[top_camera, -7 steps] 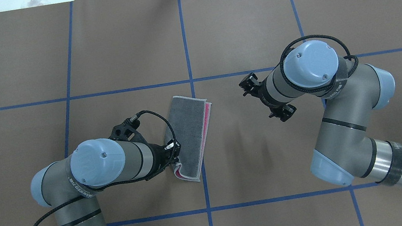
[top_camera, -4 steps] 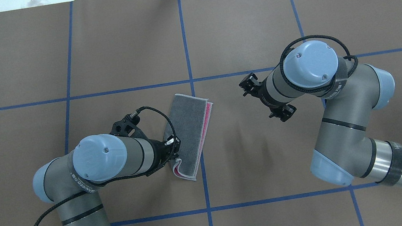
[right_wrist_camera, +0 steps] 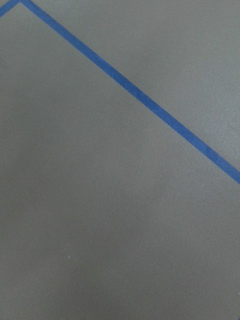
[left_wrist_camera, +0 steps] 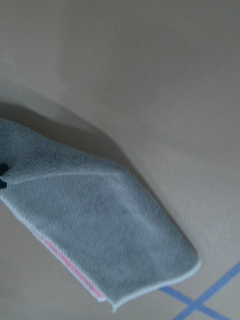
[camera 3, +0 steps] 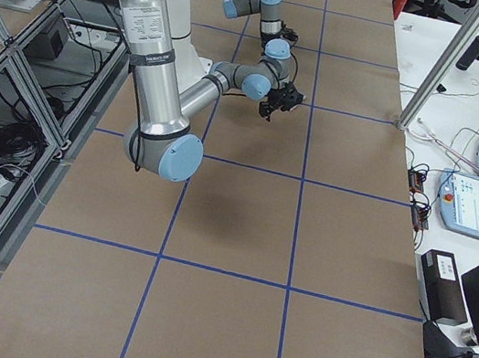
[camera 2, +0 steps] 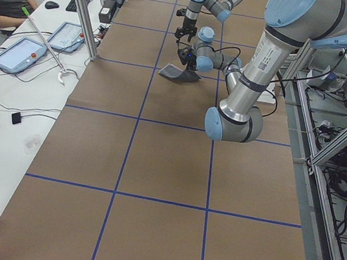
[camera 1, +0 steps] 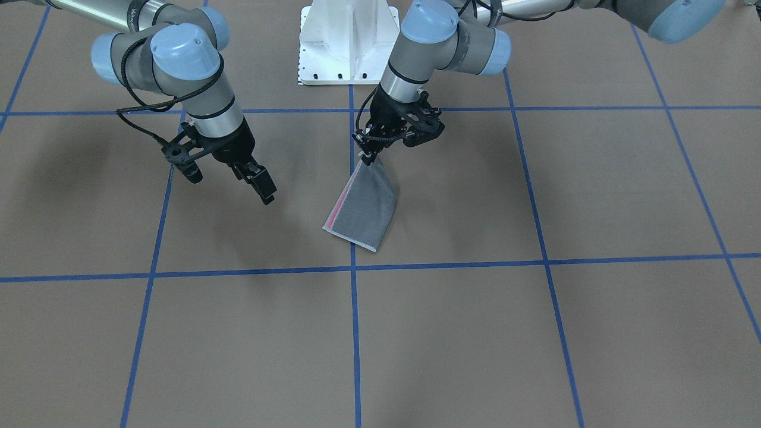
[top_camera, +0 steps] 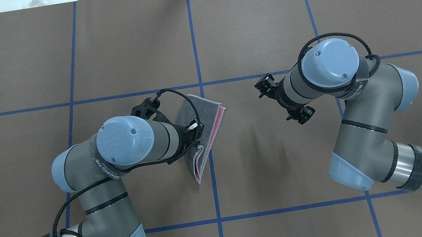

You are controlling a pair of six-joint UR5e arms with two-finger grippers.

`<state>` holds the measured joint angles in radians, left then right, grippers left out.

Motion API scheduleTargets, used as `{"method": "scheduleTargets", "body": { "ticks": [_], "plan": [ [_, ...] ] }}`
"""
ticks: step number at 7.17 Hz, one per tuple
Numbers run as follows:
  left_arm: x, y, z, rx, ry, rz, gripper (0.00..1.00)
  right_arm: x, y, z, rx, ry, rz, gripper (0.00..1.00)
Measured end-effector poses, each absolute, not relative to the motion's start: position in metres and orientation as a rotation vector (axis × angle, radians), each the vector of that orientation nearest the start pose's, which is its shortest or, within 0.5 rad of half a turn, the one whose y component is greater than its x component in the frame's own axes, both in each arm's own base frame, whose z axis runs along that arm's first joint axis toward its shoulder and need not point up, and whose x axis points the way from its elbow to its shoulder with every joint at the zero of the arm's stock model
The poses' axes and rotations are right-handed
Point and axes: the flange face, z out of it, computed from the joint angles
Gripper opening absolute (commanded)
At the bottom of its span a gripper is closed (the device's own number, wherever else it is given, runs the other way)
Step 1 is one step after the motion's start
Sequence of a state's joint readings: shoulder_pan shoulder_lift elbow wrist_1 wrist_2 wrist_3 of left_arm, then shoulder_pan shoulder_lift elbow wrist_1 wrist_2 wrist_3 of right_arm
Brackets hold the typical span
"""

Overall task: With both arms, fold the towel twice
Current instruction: 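Lift the near end with the left gripper and fold it over the far end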

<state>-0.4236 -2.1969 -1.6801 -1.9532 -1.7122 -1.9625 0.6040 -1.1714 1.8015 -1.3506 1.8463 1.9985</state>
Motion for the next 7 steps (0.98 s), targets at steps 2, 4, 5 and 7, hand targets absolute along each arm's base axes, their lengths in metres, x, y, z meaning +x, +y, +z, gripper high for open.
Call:
{"method": "scheduleTargets", "body": {
  "ticks": [2, 4, 5, 7],
  "plan": [
    [0.577, -0.417, 0.183, -0.092, 1.127, -0.681, 0.00, -0.433, -0.448, 0.332, -0.162, -0.865, 0.823, 1.00],
    [0.587, -0.446, 0.167, -0.077, 1.119, -0.710, 0.00, -0.420, -0.454, 0.349, -0.144, -0.841, 0.814, 1.00],
    [0.590, -0.459, 0.159, -0.070, 1.118, -0.723, 0.00, -0.416, -0.454, 0.355, -0.138, -0.833, 0.807, 1.00],
    [0.594, -0.493, 0.143, -0.052, 1.111, -0.757, 0.00, -0.414, -0.454, 0.360, -0.135, -0.826, 0.804, 1.00]
  ]
}}
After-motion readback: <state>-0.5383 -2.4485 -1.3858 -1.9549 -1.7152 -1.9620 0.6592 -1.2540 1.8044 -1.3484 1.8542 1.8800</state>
